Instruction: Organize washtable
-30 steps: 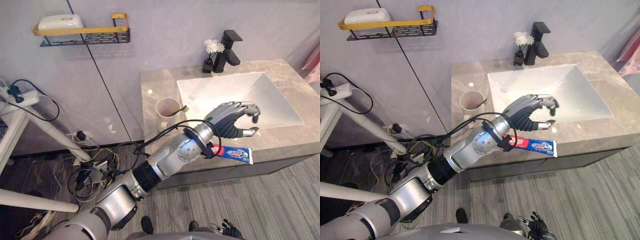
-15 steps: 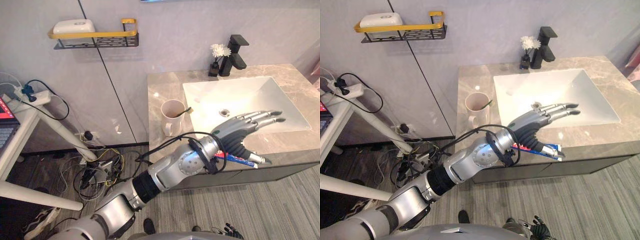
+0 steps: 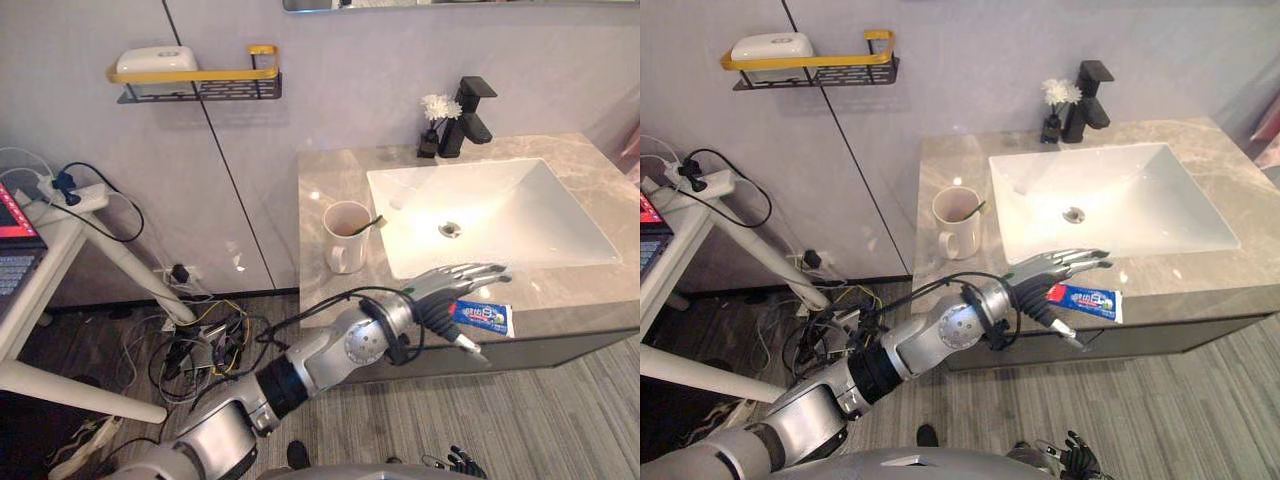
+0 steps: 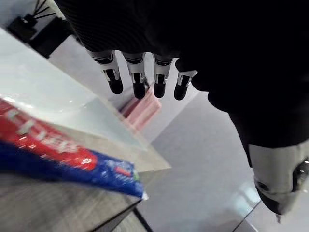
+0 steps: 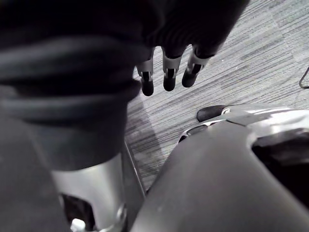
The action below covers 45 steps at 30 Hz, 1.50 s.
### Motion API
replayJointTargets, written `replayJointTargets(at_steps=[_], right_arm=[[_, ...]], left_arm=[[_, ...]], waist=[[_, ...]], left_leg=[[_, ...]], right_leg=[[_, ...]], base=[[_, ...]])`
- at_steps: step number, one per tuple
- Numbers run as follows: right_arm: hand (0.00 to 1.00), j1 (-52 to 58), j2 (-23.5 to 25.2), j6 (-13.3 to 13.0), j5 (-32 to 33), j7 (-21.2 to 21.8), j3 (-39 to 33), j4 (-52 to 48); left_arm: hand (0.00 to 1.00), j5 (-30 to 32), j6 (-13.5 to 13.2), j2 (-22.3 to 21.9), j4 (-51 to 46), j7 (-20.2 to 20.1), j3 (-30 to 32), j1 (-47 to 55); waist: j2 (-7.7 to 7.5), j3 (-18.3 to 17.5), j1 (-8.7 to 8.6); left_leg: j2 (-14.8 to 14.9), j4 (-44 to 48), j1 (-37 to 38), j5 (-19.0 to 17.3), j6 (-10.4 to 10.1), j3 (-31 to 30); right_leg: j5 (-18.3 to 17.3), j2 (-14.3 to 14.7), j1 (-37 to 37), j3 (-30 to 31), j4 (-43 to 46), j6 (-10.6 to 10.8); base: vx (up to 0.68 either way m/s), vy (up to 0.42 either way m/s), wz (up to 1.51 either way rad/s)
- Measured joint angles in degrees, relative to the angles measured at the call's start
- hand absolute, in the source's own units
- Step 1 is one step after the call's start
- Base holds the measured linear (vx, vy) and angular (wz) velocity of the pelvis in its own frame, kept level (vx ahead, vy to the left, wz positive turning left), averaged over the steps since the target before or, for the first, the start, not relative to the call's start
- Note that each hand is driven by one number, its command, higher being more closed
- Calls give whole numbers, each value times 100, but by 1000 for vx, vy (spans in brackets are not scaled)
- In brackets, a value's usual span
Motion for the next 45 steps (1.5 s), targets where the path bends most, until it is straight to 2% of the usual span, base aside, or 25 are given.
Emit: replayJointTargets(at_steps=[8,19,28,37,38,45], right_arm=[[0,-45,-12,2,-9,-16,203,0],[0,-81,48,4,-12,-18,217,-2],[0,-81,51,2,-14,-18,218,-9],[0,-93,52,2,-14,-27,236,-27],[0,-92,52,2,-14,-27,237,-28],[0,-94,51,1,-13,-39,246,-41]], left_arm=[[0,218,95,104,427,18,20,5],[0,660,153,276,805,363,468,-45],[0,1100,144,309,872,390,462,-54],[0,1240,81,348,1021,388,364,-178],[100,1280,79,348,1021,388,347,-188],[100,1336,83,335,1043,487,176,-275]], waist=[[-87,53,-13],[-204,131,-24],[-213,144,-26],[-237,181,-34],[-237,181,-35],[-235,184,-54]], left_leg=[[0,-1,8,-32,-40,12],[9,-1,17,-35,-45,48],[14,-1,20,-50,-65,75],[14,-1,20,-56,-74,88],[14,-1,20,-56,-74,89],[15,-1,20,-62,-82,99]], right_leg=[[38,20,76,-15,-154,1],[43,35,114,-20,-212,1],[47,36,102,6,-213,-1],[46,35,101,17,-227,-1],[46,36,101,18,-228,-1],[46,36,102,25,-243,-1]], base=[[0,0,0],[0,0,0],[0,0,0],[0,0,0],[0,0,0],[0,0,0]])
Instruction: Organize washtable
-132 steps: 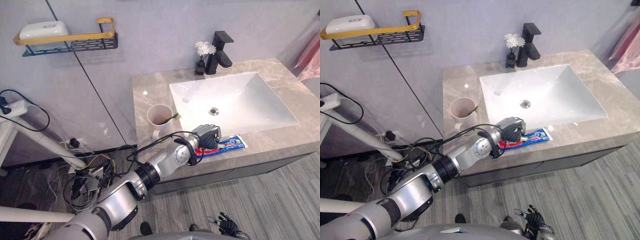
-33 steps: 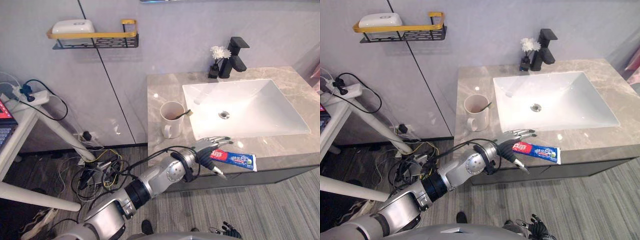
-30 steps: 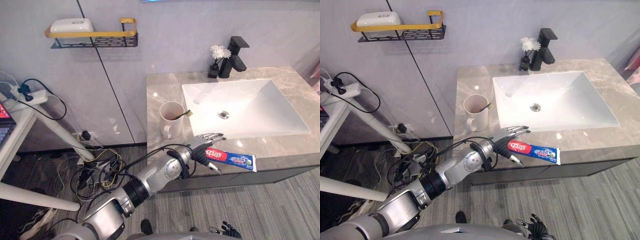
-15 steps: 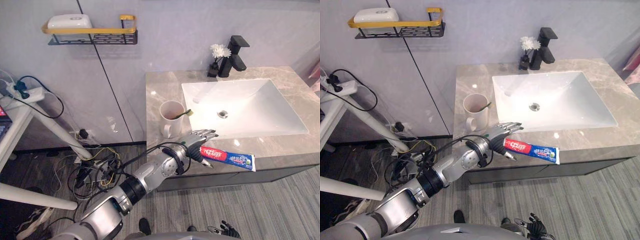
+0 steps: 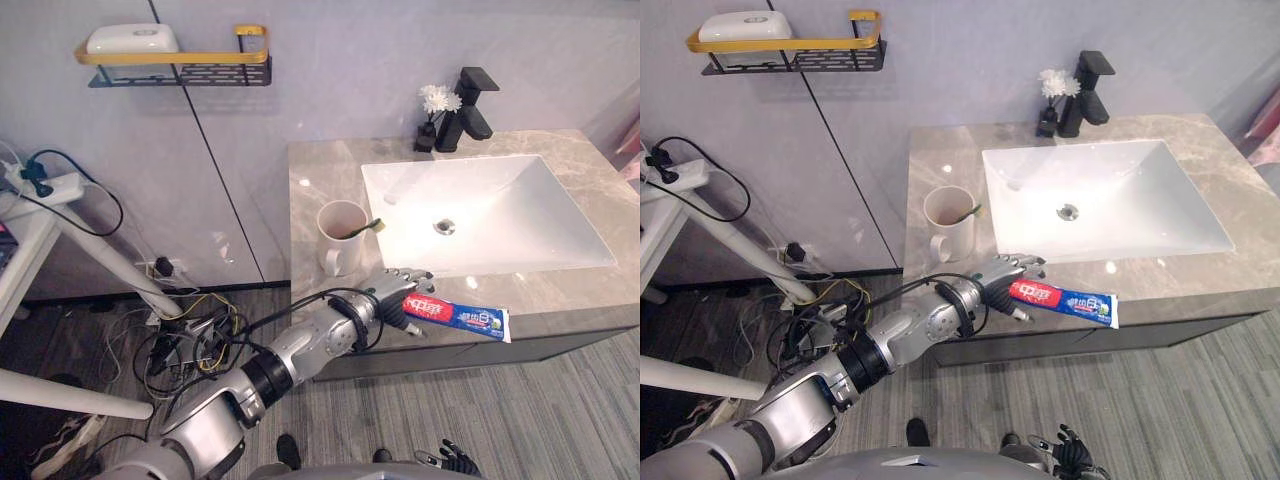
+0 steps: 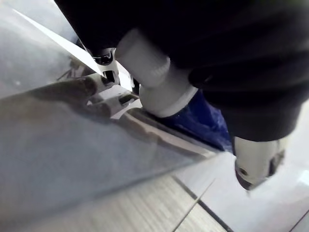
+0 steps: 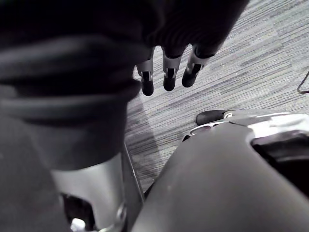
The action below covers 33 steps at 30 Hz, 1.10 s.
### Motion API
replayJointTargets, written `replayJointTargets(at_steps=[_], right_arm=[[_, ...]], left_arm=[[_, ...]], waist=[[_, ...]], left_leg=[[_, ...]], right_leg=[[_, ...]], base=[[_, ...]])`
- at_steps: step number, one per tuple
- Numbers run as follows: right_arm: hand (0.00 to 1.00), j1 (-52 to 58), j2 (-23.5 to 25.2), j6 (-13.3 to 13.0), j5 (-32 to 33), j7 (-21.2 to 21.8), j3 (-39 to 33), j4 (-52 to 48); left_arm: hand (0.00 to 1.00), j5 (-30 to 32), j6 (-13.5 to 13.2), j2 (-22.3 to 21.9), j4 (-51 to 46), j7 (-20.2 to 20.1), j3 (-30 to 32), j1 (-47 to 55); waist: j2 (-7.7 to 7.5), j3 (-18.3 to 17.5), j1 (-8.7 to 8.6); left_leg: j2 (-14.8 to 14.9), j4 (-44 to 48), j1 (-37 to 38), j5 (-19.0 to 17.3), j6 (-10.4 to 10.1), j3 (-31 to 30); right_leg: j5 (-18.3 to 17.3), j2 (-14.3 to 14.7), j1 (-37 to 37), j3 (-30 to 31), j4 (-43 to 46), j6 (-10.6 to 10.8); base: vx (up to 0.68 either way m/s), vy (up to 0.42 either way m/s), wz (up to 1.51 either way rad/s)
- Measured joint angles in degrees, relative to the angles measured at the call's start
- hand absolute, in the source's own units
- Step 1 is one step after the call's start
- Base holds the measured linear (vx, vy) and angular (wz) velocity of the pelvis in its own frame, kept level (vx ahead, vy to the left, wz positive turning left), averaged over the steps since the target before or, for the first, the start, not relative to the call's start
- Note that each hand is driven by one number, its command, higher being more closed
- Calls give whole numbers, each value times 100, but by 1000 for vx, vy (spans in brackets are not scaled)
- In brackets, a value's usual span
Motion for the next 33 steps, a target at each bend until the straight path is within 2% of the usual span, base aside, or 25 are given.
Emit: replayJointTargets(at_steps=[6,14,22,33], right_arm=[[0,-58,-19,-3,-1,-14,123,-8],[0,-72,-57,-2,0,-15,178,-8],[0,-95,-150,-5,1,-15,206,-12],[0,-94,-154,-8,6,-38,210,-12]], left_arm=[[100,2,7,-46,113,154,88,-239],[100,8,-2,-68,132,184,47,-368],[100,179,5,-100,140,254,70,-389],[100,165,4,-79,73,265,68,-378]], waist=[[11,7,-115],[39,17,-117],[181,64,-120],[196,56,-118]], left_leg=[[4,0,43,-17,-24,48],[23,4,48,-20,-30,114],[35,2,79,-20,-31,114],[42,3,79,-20,-31,115]], right_leg=[[2,9,57,25,-60,-2],[1,29,89,53,-90,-2],[-1,36,107,52,-62,-2],[-1,44,108,52,-61,-2]], base=[[8,-7,-2],[19,-14,-2],[0,0,0],[0,0,0]])
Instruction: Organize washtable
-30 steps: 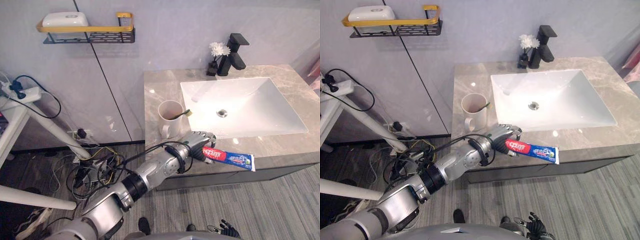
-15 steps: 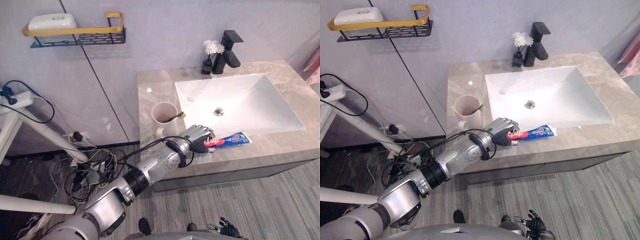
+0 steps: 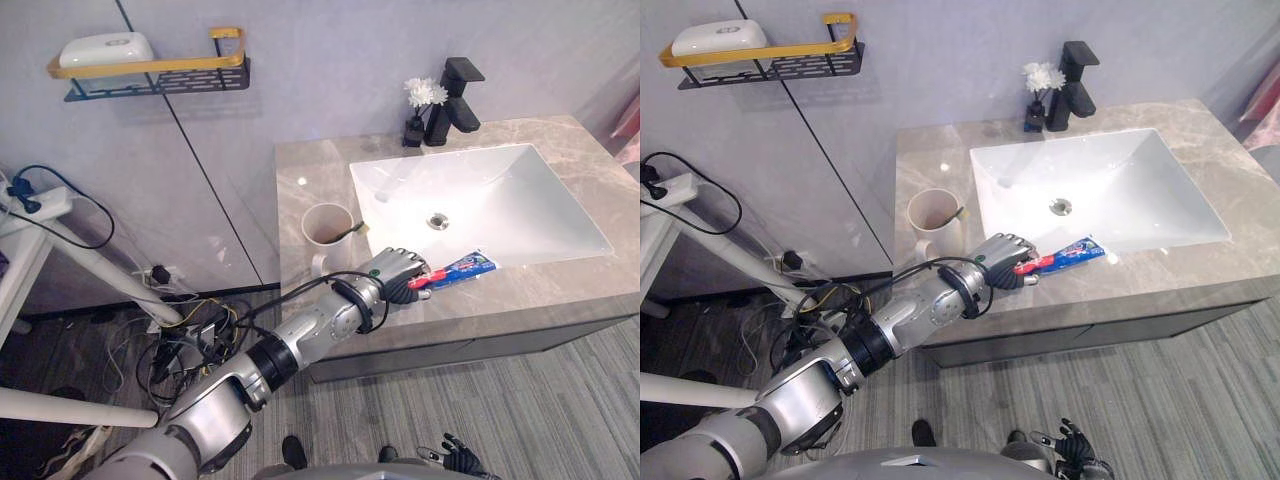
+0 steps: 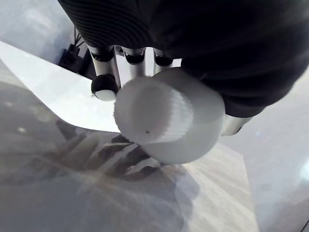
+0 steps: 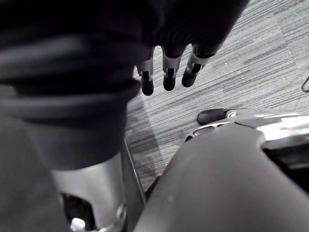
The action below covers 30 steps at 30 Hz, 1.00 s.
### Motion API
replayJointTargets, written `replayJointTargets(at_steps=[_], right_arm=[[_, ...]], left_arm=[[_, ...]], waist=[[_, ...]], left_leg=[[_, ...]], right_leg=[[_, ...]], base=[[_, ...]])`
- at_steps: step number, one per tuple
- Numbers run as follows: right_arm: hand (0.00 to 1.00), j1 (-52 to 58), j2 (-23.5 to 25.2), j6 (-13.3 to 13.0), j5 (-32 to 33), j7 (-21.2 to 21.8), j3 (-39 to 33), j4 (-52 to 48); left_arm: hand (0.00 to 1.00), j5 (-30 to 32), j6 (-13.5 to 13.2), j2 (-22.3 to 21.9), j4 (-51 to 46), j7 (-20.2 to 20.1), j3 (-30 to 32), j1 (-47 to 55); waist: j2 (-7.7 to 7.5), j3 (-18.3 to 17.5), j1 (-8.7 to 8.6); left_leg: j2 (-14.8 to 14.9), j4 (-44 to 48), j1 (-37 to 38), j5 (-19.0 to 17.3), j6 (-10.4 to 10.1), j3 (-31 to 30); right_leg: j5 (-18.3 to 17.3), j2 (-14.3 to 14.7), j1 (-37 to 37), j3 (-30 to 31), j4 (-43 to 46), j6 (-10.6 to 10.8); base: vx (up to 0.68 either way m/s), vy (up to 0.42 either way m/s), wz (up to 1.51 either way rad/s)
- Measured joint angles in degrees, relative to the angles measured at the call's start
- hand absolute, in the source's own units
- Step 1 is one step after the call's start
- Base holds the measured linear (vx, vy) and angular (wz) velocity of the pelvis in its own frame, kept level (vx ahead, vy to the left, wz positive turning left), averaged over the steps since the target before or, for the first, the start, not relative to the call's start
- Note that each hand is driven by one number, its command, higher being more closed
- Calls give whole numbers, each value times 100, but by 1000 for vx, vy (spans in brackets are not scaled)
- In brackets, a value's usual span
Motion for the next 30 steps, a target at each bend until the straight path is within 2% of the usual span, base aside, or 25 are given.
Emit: replayJointTargets(at_steps=[5,8,11,15,16,19,22,26,27,30], right_arm=[[0,103,-45,-44,227,-35,-6,-51],[0,418,-27,-96,276,-28,-2,-681],[0,880,65,-198,444,-18,7,-1712],[0,1570,93,-221,439,101,56,-2860],[0,1896,88,-217,442,221,110,-3460],[0,2300,90,-218,508,518,155,-4388],[0,2609,91,-212,1016,810,143,-5548],[0,2832,86,-223,1691,1079,74,-7289],[0,2806,85,-238,2036,1217,-88,-7919],[0,2597,63,-270,1988,1166,-422,-8509]], left_arm=[[100,-62,-16,140,-827,-155,-167,255],[100,-175,-236,148,-1511,-251,-429,472],[100,-176,-429,79,-2226,-222,-404,465],[100,-221,-527,-70,-2760,-124,-164,460],[100,-289,-568,-67,-2992,-123,-24,461],[100,-405,-615,-66,-3352,-112,182,462],[100,-494,-651,-45,-3779,-108,336,488],[100,-509,-730,64,-4422,-76,630,747],[100,-516,-817,174,-4641,-43,863,887],[100,-517,-835,376,-4799,-7,1248,1078]], waist=[[109,-50,29],[119,-54,47],[189,-115,39],[239,-154,38],[237,-160,38],[238,-168,49],[229,-194,84],[195,-325,204],[192,-350,268],[209,-385,326]], left_leg=[[-3,1,-101,0,1,-12],[4,51,-110,1,2,31],[15,52,-179,1,3,152],[28,56,-185,-5,21,190],[43,55,-183,5,35,211],[60,54,-196,5,45,212],[62,53,-199,-19,36,212],[62,55,-225,9,76,163],[59,55,-222,17,85,149],[49,56,-219,34,100,93]], right_leg=[[-2,-9,-118,8,44,-3],[-14,-15,-222,130,160,-21],[-14,-25,-433,263,302,-22],[-15,-18,-507,307,398,-23],[-15,-7,-518,308,428,-23],[-21,3,-564,308,493,-27],[-26,2,-582,308,525,-33],[-27,3,-592,284,531,-33],[-29,3,-577,265,530,-31],[-31,-2,-539,208,528,-28]], base=[[0,0,0],[-4,20,-14],[-36,40,-22],[-49,33,-6],[-54,18,0],[-59,17,0],[-26,12,0],[10,-7,5],[16,-10,6],[7,-3,9]])
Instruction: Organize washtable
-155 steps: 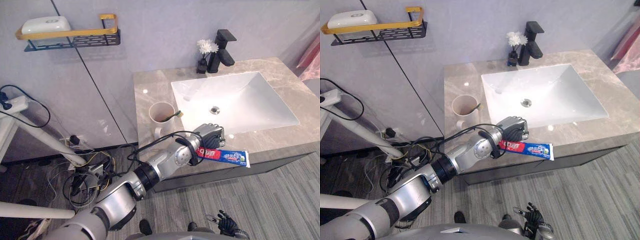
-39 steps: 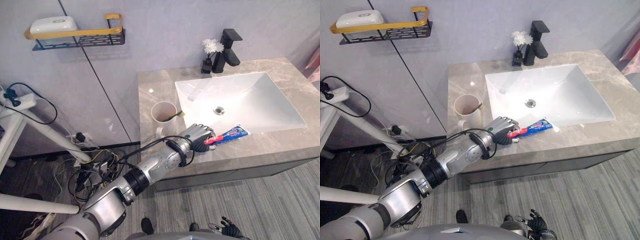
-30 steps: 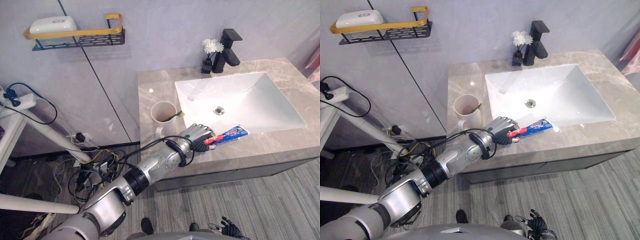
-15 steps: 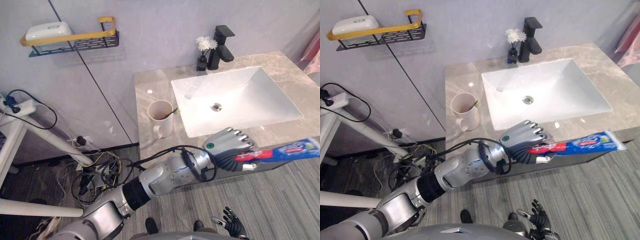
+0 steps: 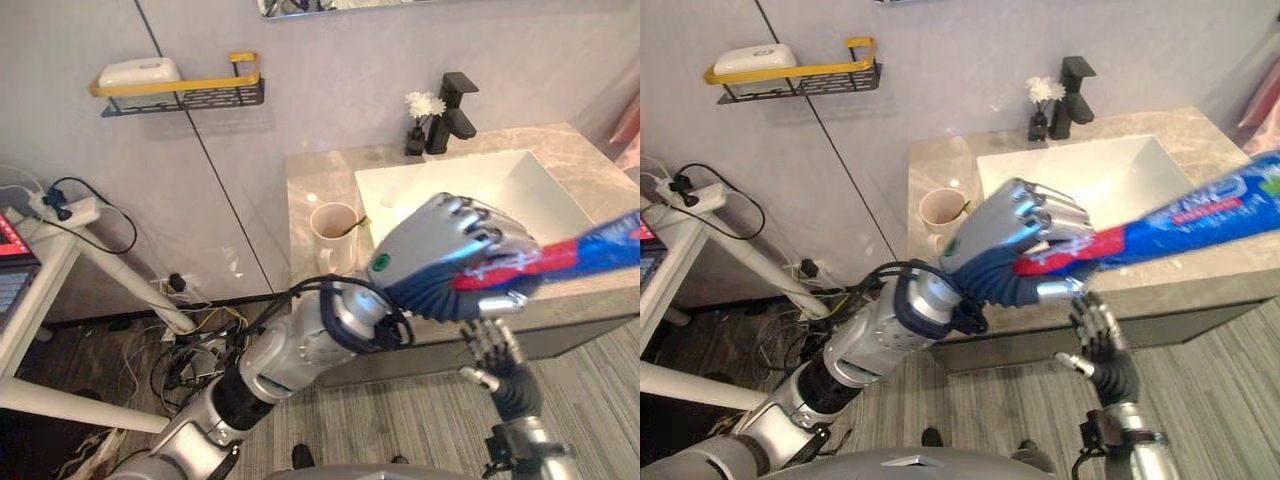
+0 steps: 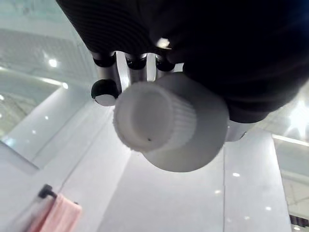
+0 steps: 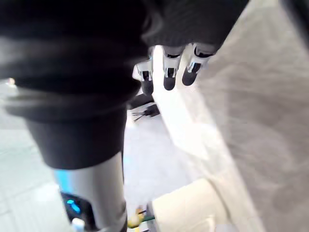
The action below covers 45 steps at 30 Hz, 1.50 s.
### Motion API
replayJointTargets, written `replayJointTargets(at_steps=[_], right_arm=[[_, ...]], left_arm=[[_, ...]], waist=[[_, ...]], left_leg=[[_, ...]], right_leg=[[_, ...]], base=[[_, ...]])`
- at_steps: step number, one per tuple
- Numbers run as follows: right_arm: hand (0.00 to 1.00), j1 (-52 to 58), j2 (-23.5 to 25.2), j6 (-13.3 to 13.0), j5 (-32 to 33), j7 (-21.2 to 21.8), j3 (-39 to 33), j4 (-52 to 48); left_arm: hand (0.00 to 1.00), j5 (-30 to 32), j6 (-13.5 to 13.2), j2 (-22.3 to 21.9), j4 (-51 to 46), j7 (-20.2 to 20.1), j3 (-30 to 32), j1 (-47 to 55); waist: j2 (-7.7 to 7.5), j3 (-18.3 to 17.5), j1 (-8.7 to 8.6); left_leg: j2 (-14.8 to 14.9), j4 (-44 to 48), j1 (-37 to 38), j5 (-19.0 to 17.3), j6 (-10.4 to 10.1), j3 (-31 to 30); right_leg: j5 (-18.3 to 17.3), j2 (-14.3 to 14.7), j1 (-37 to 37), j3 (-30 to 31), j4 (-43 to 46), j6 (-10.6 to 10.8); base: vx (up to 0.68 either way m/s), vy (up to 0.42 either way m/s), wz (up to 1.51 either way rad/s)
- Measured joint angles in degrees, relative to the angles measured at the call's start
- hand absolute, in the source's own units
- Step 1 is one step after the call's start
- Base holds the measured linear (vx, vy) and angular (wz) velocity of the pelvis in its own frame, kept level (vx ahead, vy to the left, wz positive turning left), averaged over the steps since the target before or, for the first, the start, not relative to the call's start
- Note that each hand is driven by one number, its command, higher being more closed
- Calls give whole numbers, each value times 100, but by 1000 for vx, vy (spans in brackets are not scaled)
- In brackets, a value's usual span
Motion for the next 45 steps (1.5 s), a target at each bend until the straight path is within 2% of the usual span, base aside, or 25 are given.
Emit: replayJointTargets(at_steps=[3,7,11,14,19,26,27,32,38,45], right_arm=[[0,-357,-64,-61,-22,-139,-31,-223],[0,-742,-125,-76,31,-120,291,-584],[0,-1028,-293,-63,304,-108,467,-583],[0,-1230,-447,-50,715,-106,632,-583],[0,-1613,-635,56,791,-104,892,-515],[0,-2142,-714,64,1687,-124,1373,-230],[0,-2278,-715,63,2047,-202,1492,-62],[0,-2537,-712,50,2744,-314,1613,66],[0,-2890,-689,-5,3066,-526,1843,214],[0,-3175,-510,-238,3286,-736,1970,223]], left_arm=[[100,-2,4,231,-88,16,435,229],[100,15,85,448,-91,74,1003,592],[100,44,216,496,-79,103,1167,762],[100,131,237,514,-27,113,1251,793],[100,142,221,514,108,96,1242,978],[100,140,221,505,205,81,1214,1013],[100,139,220,484,205,81,1152,1013],[100,136,219,464,227,98,933,1013],[100,134,229,429,454,105,674,1012],[100,125,227,423,460,142,439,1011]], waist=[[-71,-42,11],[-134,-79,35],[-138,-84,155],[-142,-85,161],[-156,-144,160],[-200,-186,168],[-197,-187,172],[-194,-191,226],[-190,-195,248],[-196,-229,304]], left_leg=[[-1,0,-8,6,-2,-33],[-16,0,24,11,5,-117],[-34,-2,18,39,39,-204],[-44,-4,24,75,48,-299],[-43,-52,27,86,54,-306],[-53,-23,27,131,56,-366],[-59,-24,18,138,57,-405],[-63,-53,10,143,57,-441],[-80,-54,-1,165,61,-522],[-87,-52,-29,172,59,-578]], right_leg=[[0,2,12,-31,-5,0],[-3,-3,91,-96,-19,2],[-2,-14,132,-180,-18,1],[-4,-15,192,-269,-21,-1],[-2,-14,190,-275,-20,-1],[1,-13,197,-292,-19,-2],[0,-13,198,-321,-23,-3],[0,-13,211,-364,-41,-3],[1,-12,254,-411,-76,-5],[3,-8,283,-500,-127,-7]], base=[[-1,-1,7],[-3,4,10],[-19,12,11],[-24,9,17],[-20,8,0],[-1,-1,1],[-12,-1,9],[-10,0,5],[-2,0,6],[5,-6,5]])
